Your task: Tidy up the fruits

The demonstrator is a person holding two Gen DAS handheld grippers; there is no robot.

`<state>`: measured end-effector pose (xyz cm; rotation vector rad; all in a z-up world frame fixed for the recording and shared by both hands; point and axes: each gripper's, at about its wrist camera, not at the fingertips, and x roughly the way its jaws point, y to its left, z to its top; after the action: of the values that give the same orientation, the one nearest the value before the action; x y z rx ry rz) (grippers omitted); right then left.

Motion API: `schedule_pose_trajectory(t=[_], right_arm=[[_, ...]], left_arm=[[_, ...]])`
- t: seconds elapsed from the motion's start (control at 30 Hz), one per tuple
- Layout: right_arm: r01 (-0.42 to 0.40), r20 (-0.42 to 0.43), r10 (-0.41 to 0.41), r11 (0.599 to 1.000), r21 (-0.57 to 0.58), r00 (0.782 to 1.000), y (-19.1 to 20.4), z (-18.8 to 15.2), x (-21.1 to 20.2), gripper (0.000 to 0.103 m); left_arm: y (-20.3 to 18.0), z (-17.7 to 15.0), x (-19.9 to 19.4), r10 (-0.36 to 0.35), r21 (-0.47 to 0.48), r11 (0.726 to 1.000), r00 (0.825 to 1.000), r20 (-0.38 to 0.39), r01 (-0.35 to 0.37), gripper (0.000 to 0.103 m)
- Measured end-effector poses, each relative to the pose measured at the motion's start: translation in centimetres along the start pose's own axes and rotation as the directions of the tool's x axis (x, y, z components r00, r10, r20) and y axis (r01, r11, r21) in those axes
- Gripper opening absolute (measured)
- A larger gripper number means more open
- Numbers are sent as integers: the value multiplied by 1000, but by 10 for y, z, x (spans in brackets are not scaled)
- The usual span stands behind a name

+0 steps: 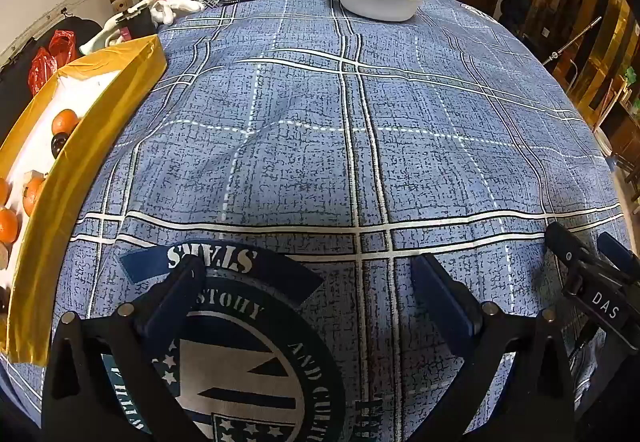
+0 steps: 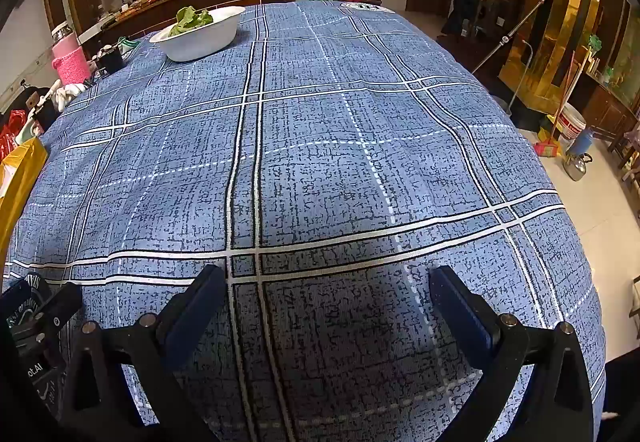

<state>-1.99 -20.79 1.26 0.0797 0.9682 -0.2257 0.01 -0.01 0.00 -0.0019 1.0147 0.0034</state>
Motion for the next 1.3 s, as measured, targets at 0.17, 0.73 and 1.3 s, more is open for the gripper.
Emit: schedule_pose_trajectory(t=[0.17, 0.73, 1.3], right_arm=[[-2, -1, 2, 1000, 2, 1000, 0, 0, 0, 103], [-1, 0, 1, 1000, 1, 1000, 0, -1, 0, 103], [-2, 0, 2, 1000, 2, 1000, 1, 0, 0, 103]], left_arm=[[0, 0, 0, 0, 0, 1000, 1000, 0, 0, 103], [0, 0, 1, -1, -1, 1000, 1000, 1, 1, 103], [-3, -1, 2, -1, -1, 1000, 1000, 2, 1, 103]])
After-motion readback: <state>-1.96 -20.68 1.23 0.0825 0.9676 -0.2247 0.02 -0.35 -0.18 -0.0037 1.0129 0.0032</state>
